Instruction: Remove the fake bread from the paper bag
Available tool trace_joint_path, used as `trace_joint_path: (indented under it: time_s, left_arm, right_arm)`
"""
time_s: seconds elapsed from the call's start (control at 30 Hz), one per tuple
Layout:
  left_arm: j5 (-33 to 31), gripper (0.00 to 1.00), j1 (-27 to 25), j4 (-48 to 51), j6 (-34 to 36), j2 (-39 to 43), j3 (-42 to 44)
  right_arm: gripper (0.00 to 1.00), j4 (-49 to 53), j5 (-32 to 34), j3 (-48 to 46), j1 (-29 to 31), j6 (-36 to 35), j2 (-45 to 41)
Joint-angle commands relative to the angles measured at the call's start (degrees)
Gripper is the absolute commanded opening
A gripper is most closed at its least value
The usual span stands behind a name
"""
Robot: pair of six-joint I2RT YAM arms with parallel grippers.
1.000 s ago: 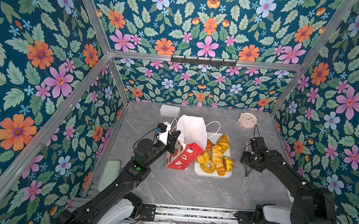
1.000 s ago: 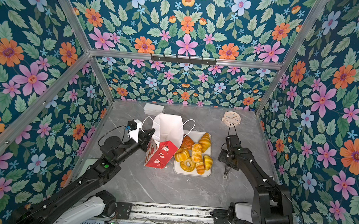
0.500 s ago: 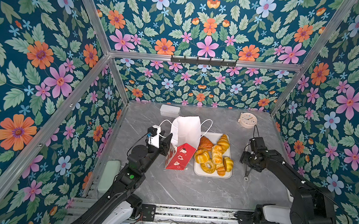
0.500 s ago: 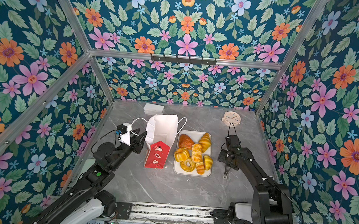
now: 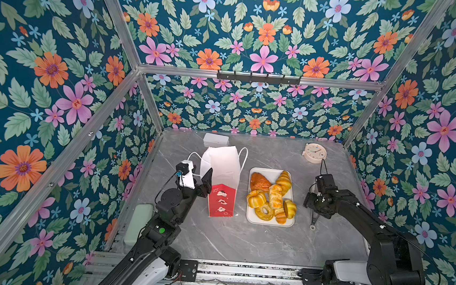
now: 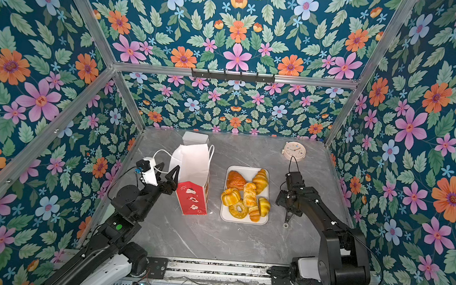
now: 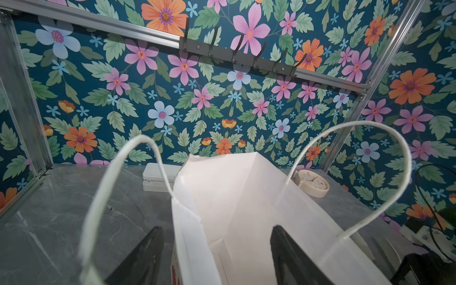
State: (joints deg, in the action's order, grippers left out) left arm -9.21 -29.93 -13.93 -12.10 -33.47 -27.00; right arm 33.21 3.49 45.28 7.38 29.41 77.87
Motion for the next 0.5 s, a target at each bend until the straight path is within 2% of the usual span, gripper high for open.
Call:
trace_joint_path:
  time_s: [0.0,0.27,0.47]
  left_arm:
    - [-2.85,0.71,0.05,0.65,-1.01,1.60,0.33]
    - [-5.78,0.77,0.05,5.41,-1.04,7.19,-2.49]
    - [-0.16,0.90,0.05,10.73,-0.05,12.09,-7.41]
  right_arm:
    - [0.77,-0.97,-0.14,0.43,0.01,-0.40,0.19]
    - [0.77,-0.65,0.10,0.38,0.18,-0.24,-0.15]
    - [0.77,-0.41,0.85,0.02,0.14,-0.27,-1.64]
